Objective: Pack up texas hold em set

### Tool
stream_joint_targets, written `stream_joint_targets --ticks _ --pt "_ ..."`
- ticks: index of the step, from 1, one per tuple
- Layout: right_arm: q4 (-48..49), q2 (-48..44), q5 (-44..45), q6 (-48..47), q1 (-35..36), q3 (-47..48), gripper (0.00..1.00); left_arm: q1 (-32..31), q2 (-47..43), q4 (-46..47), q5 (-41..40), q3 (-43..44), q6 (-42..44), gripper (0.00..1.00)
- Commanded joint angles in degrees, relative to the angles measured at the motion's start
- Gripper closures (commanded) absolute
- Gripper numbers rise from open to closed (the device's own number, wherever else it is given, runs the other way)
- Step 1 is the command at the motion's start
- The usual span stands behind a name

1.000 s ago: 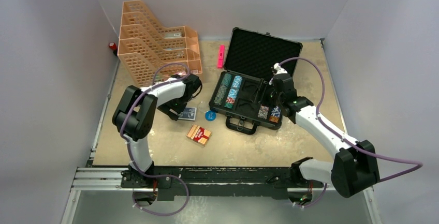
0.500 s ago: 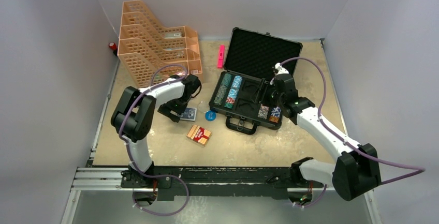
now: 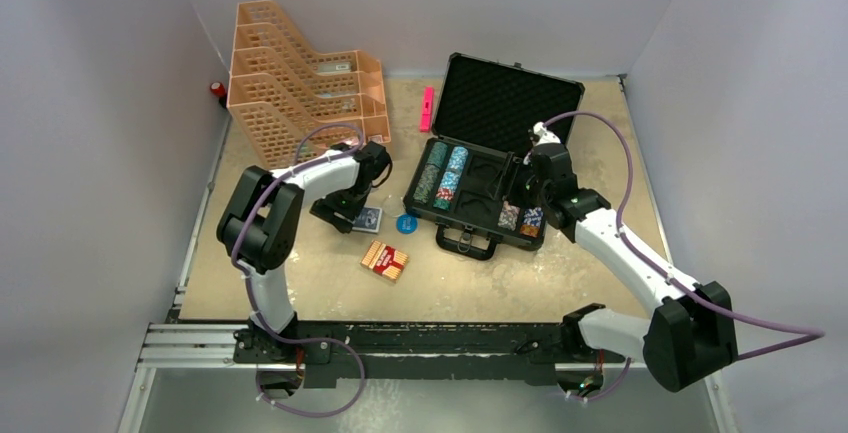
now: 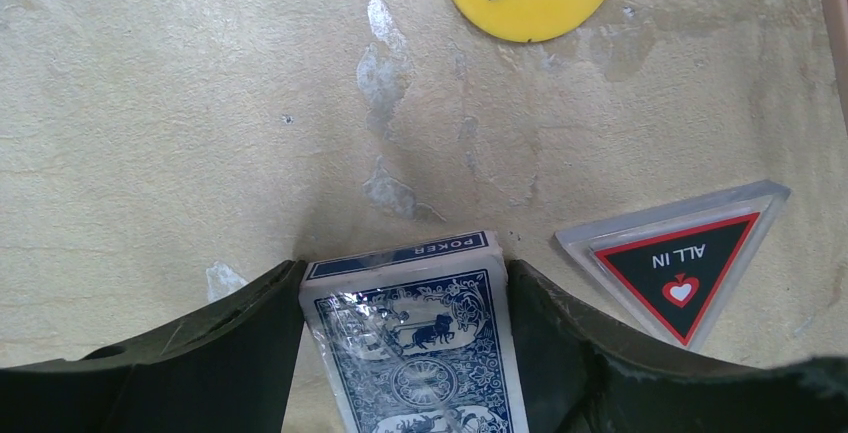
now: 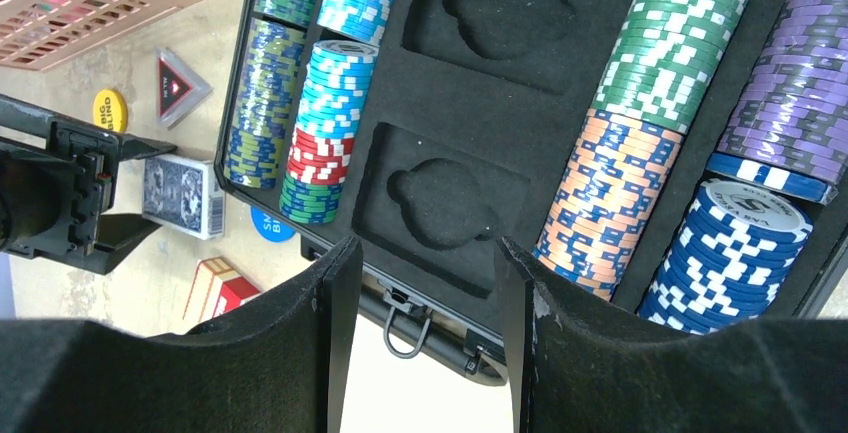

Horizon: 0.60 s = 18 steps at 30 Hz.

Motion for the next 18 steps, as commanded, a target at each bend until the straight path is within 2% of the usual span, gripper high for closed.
stream_joint_targets --ticks 1,5,11,14,18 --pt "0.73 -0.70 1.06 0.19 0.34 2.48 0.46 -0.60 2.63 3.00 5.28 -1.28 -0.90 0.43" --pt "1.57 -0.41 -0.71 -0.61 0.49 2.52 0.46 -0.60 -0.62 1.07 3.09 -0.39 -0.77 0.47" --pt "7.56 -0.43 -8.46 -1.46 1.58 1.79 0.46 -0.60 -10.94 0.75 3.32 -0.65 -0.54 0.47" --pt "11.13 0.31 -10.18 -0.29 3.60 2.21 0.42 -0.45 -15.28 3.35 5.97 -2.00 -0.58 0.47" --pt "17.17 1.23 -10.11 2.45 8.09 2.49 0.32 -0.03 -18.62 5.71 9.16 -2.77 -0.51 0.50"
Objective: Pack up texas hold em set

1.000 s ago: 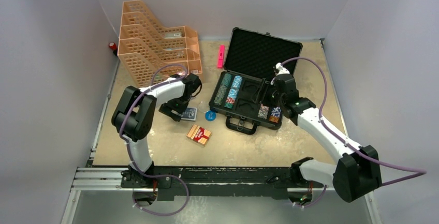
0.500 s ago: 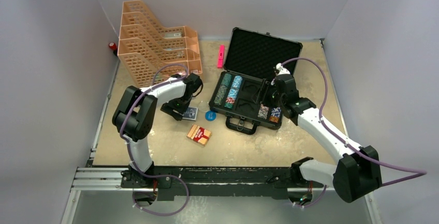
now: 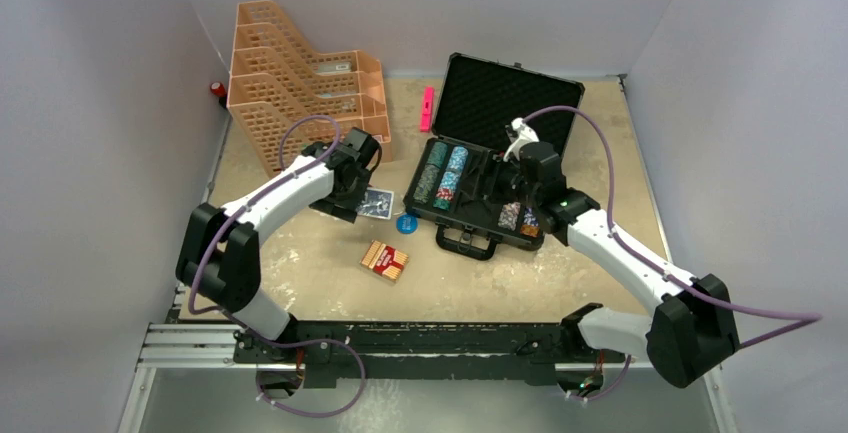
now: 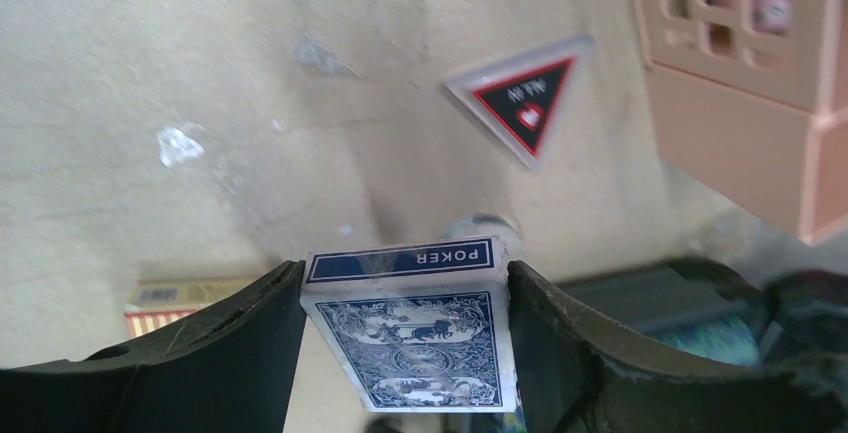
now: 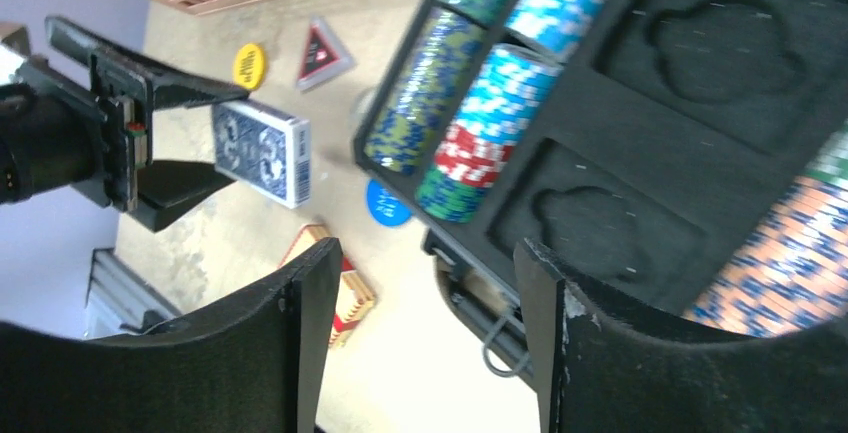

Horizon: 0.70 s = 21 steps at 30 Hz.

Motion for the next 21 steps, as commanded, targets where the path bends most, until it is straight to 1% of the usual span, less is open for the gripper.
stream_joint_targets --ticks 1,4,7,12,13,15,18,21 --pt "11.34 0.77 -2.33 2.80 5.06 2.34 0.31 0.27 -4.75 3.70 4.11 -0.35 -0.53 0.51" --pt "16.52 1.93 -2.80 4.01 8.39 2.35 0.27 0.51 -6.30 5.11 5.48 -0.25 0.10 0.54" --pt "19.77 4.60 -3.47 3.27 11.74 3.58 0.24 0.72 -7.88 7.54 8.74 -0.21 0.56 0.58" --pt "25.96 8.12 -5.97 3.44 12.25 4.10 0.21 0.71 -10.11 14.12 17.45 -0.63 -0.19 0.62" --pt "27.75 8.31 -5.90 3.17 12.22 4.42 0.20 0.72 -10.20 14.86 17.78 -0.13 -0.08 0.62" --pt "27.89 9.34 -5.36 2.85 12.26 6.03 0.19 0.72 -9.46 14.56 18.43 1.19 0.71 0.62" --pt "24.60 12.09 -3.18 4.05 12.09 8.31 0.19 0.72 -8.08 15.07 22.38 1.56 1.17 0.63" --pt "26.57 13.72 -4.72 7.11 11.32 7.33 0.21 0.72 -7.57 15.90 25.13 0.51 1.19 0.63"
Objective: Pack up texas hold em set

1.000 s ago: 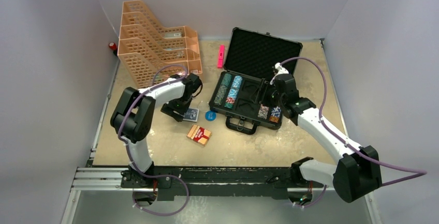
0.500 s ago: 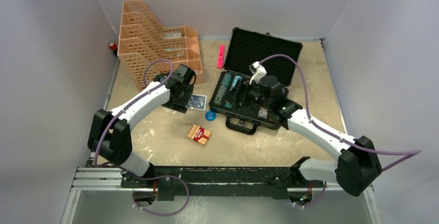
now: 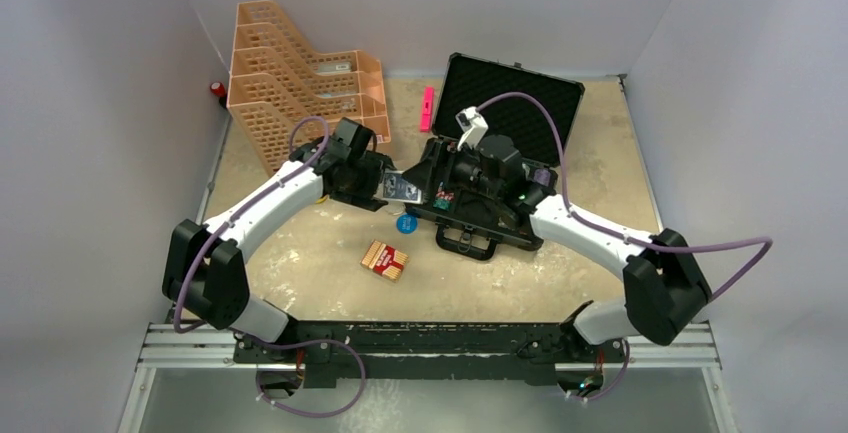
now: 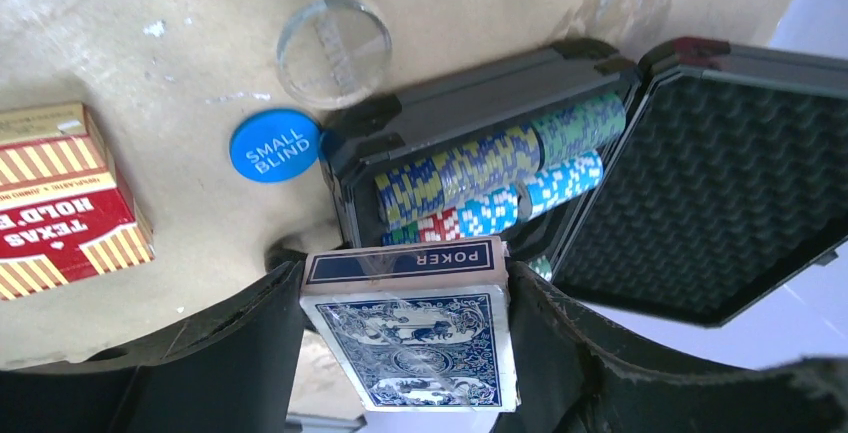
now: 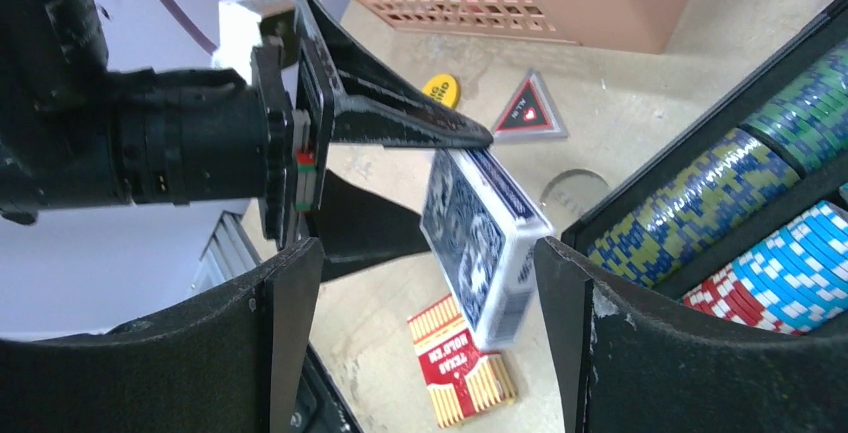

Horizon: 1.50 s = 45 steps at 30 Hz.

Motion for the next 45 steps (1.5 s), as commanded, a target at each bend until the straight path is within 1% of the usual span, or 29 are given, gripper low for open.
stream_joint_targets --ticks 1,3,5,7,12,17,20,22,27,29,32,33,36,37,38,39,41,42,43,45 --pt "4.77 1.52 -0.95 3.98 -1.05 1.55 0.21 0.39 -0.20 3.84 6.80 0.60 0.93 0.64" --pt "2.14 2.73 0.64 5.15 -1.22 2.74 0.23 0.63 -0.71 4.46 7.36 -0.20 0.61 0.64" --pt "-4.31 4.32 3.62 5.67 -1.31 5.62 0.25 0.65 -1.25 4.97 7.26 -0.37 0.43 0.63" --pt "-6.39 5.41 3.89 5.60 -1.28 7.11 0.27 0.65 -1.57 5.13 7.04 -0.44 0.39 0.63" --pt "-2.16 5.29 -0.05 6.28 -1.31 4.97 0.32 0.99 -1.72 5.24 7.40 -0.96 0.39 0.64" --pt "6.43 4.34 -8.16 6.55 -1.32 1.30 0.47 1.39 -2.26 5.67 7.90 -1.98 0.03 0.64" --pt "11.12 4.25 -12.72 7.27 -1.27 -0.15 0.54 1.69 -2.31 5.94 8.35 -2.13 0.10 0.64" --pt "11.79 4.58 -12.78 6.74 -1.32 -0.29 0.54 1.88 -2.35 6.27 8.75 -2.12 0.25 0.64" --pt "7.12 5.87 -9.07 5.05 -1.32 1.03 0.49 2.19 -2.36 6.86 9.46 -2.62 0.38 0.64" --pt "4.86 6.39 -7.53 5.12 -1.32 1.62 0.51 2.38 -2.25 7.09 9.90 -2.81 0.43 0.64" --pt "3.44 6.74 -6.17 6.19 -1.32 1.48 0.58 2.80 -2.24 7.11 9.90 -2.84 0.60 0.64" --pt "3.47 6.74 -5.90 6.68 -1.32 1.18 0.63 2.82 -2.30 7.14 9.77 -2.87 0.61 0.64" --pt "3.13 6.55 -5.10 7.78 -1.32 0.87 0.82 2.87 -2.71 7.75 9.29 -3.27 0.91 0.64" --pt "3.06 6.38 -4.85 7.99 -1.26 0.89 0.88 2.92 -2.93 8.83 8.99 -3.40 1.78 0.62" --pt "2.75 6.13 -4.56 8.09 -1.28 1.06 0.91 2.91 -3.16 10.64 8.53 -3.34 4.02 0.57" --pt "2.20 5.65 -4.61 8.48 -1.25 1.25 0.94 2.90 -3.34 12.83 7.77 -2.70 8.96 0.53" --pt "2.34 4.59 -3.38 9.21 -1.32 1.43 0.96 2.91 -3.41 12.29 4.53 0.17 15.74 0.46" --pt "2.49 4.02 -2.71 9.46 -1.32 1.50 0.97 2.91 -3.93 12.37 2.55 1.10 18.72 0.40" --pt "2.67 3.43 -2.24 9.60 -1.43 1.54 0.97 2.94 -4.75 13.37 -0.16 1.02 21.81 0.35" --pt "2.74 2.34 -2.12 9.57 -1.81 1.81 0.97 2.93 -8.14 17.15 -4.77 -1.40 25.52 0.28"
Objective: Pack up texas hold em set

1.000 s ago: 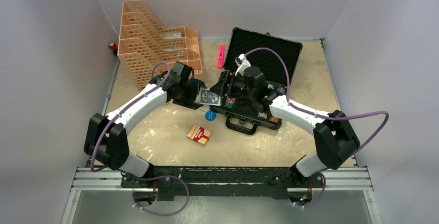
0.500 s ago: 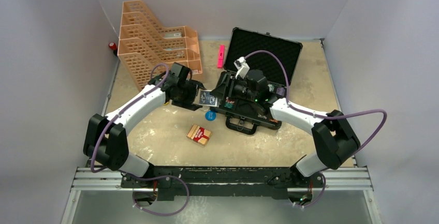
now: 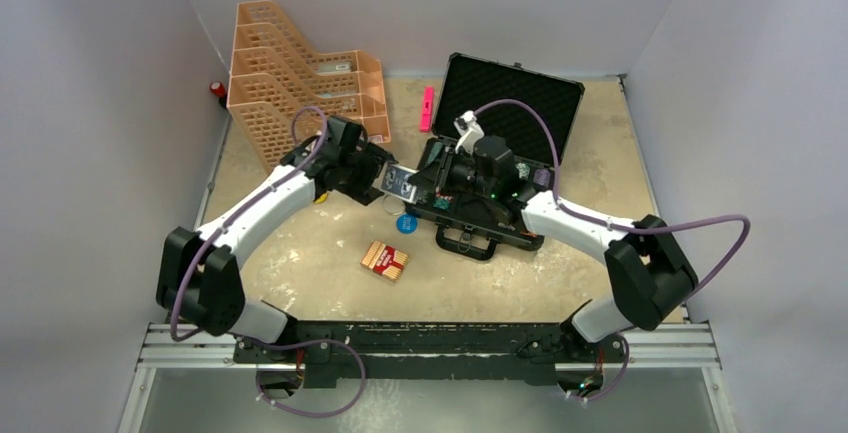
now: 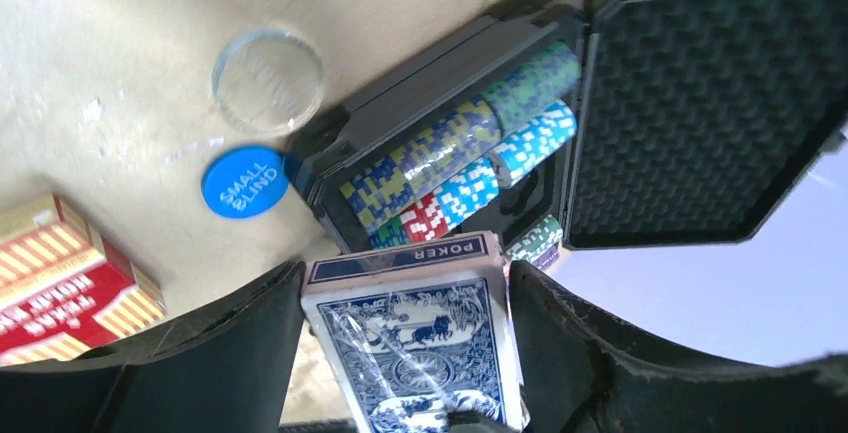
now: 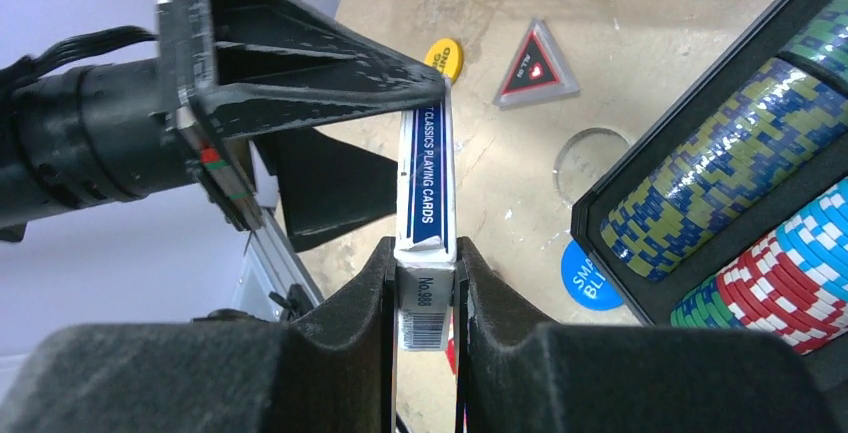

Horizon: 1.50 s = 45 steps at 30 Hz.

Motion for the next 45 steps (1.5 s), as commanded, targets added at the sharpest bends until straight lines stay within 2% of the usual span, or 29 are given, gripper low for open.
stream_joint_targets --ticks 1,3,5,8,12,17,25,29,36,45 --pt "-0.11 -4.21 1.78 1.13 -0.72 2.33 0.98 0.36 -9.12 12.68 -10.96 -1.01 15.79 0.27" --pt "-1.21 -5.22 1.08 1.24 -1.88 2.49 0.98 0.47 -13.78 20.26 -12.61 -5.89 21.15 0.27" --pt "-2.01 -6.71 0.01 1.46 -3.84 1.90 0.98 0.49 -16.66 24.25 -13.69 -7.23 27.05 0.28" --pt "-2.94 -9.50 -3.38 1.95 -8.36 0.45 0.98 0.46 -18.39 21.72 -17.87 -4.31 37.35 0.29" --pt "-10.94 -11.65 -5.27 -0.89 -13.74 1.77 0.97 0.48 -18.43 16.82 -20.48 0.43 53.42 0.30" --pt "-19.68 -12.63 -8.21 -4.57 -21.60 2.28 0.97 0.49 -18.49 16.32 -21.73 1.12 64.68 0.31" --pt "-25.46 -9.49 -12.40 -8.33 -29.21 3.30 0.96 0.49 -18.23 21.20 -20.76 -2.71 68.98 0.33" --pt "-25.38 -5.79 -12.97 -9.01 -30.25 3.84 0.95 0.49 -19.57 23.01 -20.70 -4.76 69.33 0.33" --pt "-24.53 2.69 -10.59 -9.93 -30.91 11.15 0.95 0.49 -19.81 22.64 -21.98 -5.25 70.08 0.33" --pt "-25.48 7.07 -9.99 -10.70 -31.70 13.02 0.95 0.49 -19.85 22.41 -23.47 -5.69 70.50 0.33"
